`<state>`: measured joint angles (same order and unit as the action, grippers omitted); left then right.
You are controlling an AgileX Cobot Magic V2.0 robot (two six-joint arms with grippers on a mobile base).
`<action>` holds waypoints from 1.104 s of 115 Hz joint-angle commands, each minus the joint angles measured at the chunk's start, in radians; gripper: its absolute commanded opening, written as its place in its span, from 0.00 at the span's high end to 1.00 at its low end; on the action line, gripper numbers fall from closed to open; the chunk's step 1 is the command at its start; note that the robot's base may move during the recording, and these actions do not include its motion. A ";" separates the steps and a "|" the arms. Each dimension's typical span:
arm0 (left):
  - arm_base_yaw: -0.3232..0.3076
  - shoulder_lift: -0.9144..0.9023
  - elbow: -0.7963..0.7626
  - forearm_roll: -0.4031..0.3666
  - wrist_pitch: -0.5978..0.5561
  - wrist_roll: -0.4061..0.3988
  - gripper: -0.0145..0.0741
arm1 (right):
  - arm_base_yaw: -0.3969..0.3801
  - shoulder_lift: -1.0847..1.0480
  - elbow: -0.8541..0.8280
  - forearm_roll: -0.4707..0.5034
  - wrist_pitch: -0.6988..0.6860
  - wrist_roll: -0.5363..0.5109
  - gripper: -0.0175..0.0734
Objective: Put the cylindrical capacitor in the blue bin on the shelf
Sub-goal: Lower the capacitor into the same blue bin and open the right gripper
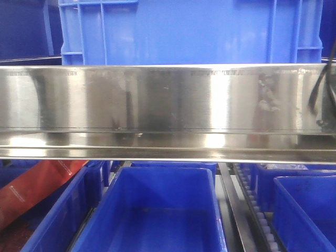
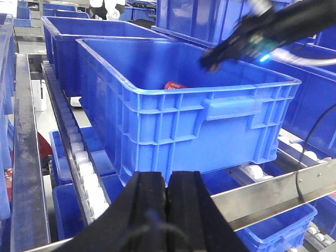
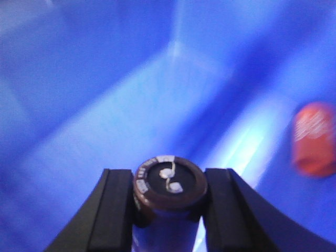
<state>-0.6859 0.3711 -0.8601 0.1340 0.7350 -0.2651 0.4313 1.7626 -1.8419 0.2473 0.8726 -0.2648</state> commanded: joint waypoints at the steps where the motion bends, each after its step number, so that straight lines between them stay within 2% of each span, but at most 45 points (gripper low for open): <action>1: -0.006 -0.005 0.001 0.004 -0.019 -0.009 0.96 | -0.001 0.019 -0.014 0.002 -0.016 0.021 0.99; 45: -0.006 -0.005 0.001 0.004 -0.019 -0.009 0.96 | -0.001 0.046 -0.014 0.002 -0.013 0.032 0.97; 53: -0.006 -0.005 0.001 0.004 -0.019 -0.009 0.96 | -0.001 0.046 -0.014 0.002 -0.010 0.035 0.84; 54: -0.006 -0.005 0.001 0.004 -0.019 -0.009 0.96 | -0.001 0.046 -0.014 0.002 -0.010 0.038 0.78; 57: -0.006 -0.005 0.001 0.004 -0.019 -0.009 0.96 | -0.001 0.046 -0.014 0.002 -0.010 0.040 0.74; 60: -0.006 -0.005 0.001 0.004 -0.019 -0.009 0.96 | -0.001 0.046 -0.014 0.002 -0.008 0.043 0.61; 61: -0.006 -0.005 0.001 0.004 -0.019 -0.009 0.96 | -0.001 0.046 -0.014 0.002 -0.008 0.046 0.61; 64: -0.006 -0.005 0.001 0.004 -0.019 -0.009 0.96 | -0.001 0.046 -0.014 0.002 -0.006 0.048 0.47; 65: -0.006 -0.005 0.001 0.004 -0.019 -0.009 0.96 | -0.001 0.046 -0.014 0.002 -0.004 0.050 0.47; 68: -0.006 -0.005 0.001 0.004 -0.019 -0.009 0.96 | -0.001 0.046 -0.014 0.002 -0.004 0.050 0.34; 69: -0.006 -0.005 0.001 0.004 -0.019 -0.009 0.96 | -0.001 0.046 -0.014 0.002 -0.004 0.050 0.34; 73: -0.006 -0.005 0.001 0.004 -0.019 -0.009 0.96 | -0.001 0.046 -0.014 0.002 0.001 0.050 0.22; 77: -0.006 -0.005 0.001 0.004 -0.019 -0.009 0.96 | -0.001 0.044 -0.014 0.002 0.003 0.050 0.17; 88: -0.006 -0.005 0.001 0.004 -0.019 -0.009 0.96 | -0.001 0.029 -0.014 0.007 0.005 0.050 0.20; 101: -0.006 -0.005 0.001 0.004 -0.019 -0.009 0.96 | -0.001 -0.007 -0.014 0.018 0.005 0.050 0.29; 113: -0.006 -0.005 0.001 0.004 -0.019 -0.009 0.96 | -0.001 -0.068 -0.014 0.019 0.018 0.050 0.46; 114: -0.006 -0.005 0.001 0.004 -0.019 -0.009 0.96 | -0.001 -0.078 -0.014 0.019 0.020 0.050 0.51; 117: -0.006 -0.005 0.001 0.004 -0.019 -0.009 0.96 | -0.001 -0.092 -0.014 0.019 0.024 0.050 0.54; 118: -0.006 -0.005 0.001 0.004 -0.019 -0.009 0.96 | -0.001 -0.102 -0.014 0.019 0.030 0.050 0.59; 121: -0.006 -0.005 0.001 0.004 -0.019 -0.009 0.96 | -0.001 -0.118 -0.014 0.019 0.034 0.050 0.63; 127: -0.006 -0.005 0.001 0.004 -0.019 -0.009 0.96 | -0.001 -0.156 -0.006 0.019 0.043 0.050 0.76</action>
<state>-0.6859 0.3711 -0.8601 0.1340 0.7350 -0.2651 0.4313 1.6755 -1.8440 0.2606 0.9073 -0.2139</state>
